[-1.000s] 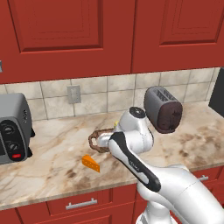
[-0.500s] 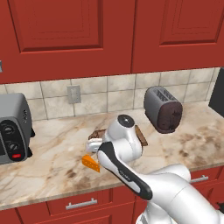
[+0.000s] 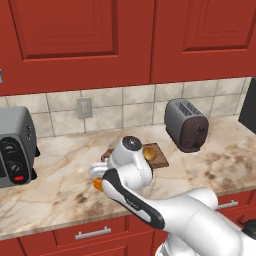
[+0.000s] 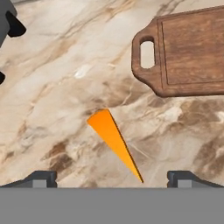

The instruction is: Retrieve the reheated potato from the microwave, then place the potato, cheese, and condiment on the cutting board.

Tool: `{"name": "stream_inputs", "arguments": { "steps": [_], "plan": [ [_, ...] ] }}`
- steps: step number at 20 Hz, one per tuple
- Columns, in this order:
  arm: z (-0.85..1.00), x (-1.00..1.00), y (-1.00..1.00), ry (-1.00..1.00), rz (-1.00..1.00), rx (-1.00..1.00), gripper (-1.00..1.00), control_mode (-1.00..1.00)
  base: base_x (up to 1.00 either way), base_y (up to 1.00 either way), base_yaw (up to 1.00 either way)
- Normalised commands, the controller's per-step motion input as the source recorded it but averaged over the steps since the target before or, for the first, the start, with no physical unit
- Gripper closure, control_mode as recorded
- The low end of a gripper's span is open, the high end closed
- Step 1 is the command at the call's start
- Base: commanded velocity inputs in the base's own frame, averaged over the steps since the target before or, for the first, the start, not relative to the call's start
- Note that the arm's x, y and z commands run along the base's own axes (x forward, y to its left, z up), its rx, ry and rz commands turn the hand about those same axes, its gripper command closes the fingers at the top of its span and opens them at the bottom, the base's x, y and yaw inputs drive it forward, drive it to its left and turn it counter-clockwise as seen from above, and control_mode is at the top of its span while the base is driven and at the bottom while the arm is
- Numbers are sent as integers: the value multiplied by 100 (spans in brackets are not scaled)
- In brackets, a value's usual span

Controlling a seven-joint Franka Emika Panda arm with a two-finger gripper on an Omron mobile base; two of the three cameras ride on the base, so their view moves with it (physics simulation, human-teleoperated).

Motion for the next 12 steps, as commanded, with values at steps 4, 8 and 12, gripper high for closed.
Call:
{"name": "stream_inputs", "arguments": {
  "steps": [4,8,12],
  "plan": [
    [-24,10,-7,0,0,-1,-100,-100,0,0,0],
    [-26,15,0,0,0,0,-100,-100,0,0,0],
    [-24,22,4,0,0,0,-100,-100,0,0,0]
  ]
}}
